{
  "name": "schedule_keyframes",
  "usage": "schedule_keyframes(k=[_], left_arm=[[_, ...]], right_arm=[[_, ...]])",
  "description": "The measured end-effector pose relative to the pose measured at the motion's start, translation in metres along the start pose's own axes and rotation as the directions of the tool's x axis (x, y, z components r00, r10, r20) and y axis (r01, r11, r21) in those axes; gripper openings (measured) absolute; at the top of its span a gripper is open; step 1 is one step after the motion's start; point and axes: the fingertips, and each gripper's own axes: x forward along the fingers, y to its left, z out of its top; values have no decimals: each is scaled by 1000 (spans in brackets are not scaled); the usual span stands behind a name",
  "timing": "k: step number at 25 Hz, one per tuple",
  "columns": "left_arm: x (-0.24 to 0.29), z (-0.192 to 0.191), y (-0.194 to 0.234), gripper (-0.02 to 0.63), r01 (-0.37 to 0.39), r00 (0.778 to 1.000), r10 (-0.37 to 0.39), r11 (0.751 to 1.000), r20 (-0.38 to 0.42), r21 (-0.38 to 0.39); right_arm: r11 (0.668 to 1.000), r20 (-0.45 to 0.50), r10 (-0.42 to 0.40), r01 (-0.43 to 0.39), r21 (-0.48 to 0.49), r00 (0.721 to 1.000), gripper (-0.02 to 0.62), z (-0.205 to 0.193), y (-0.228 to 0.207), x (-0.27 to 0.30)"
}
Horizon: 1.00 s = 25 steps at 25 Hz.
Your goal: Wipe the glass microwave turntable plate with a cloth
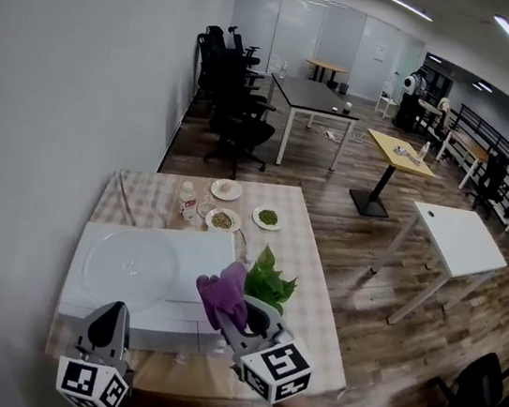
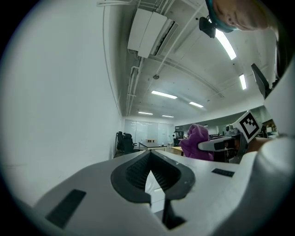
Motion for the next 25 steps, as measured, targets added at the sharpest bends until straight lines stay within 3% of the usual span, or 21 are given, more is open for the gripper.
schedule_keyframes(k=[25], left_arm=[[-6, 1, 3, 9, -47, 999, 47, 999, -2, 19]], right_arm=[[1000, 5, -2, 2, -5, 1000, 110, 2, -12, 6]])
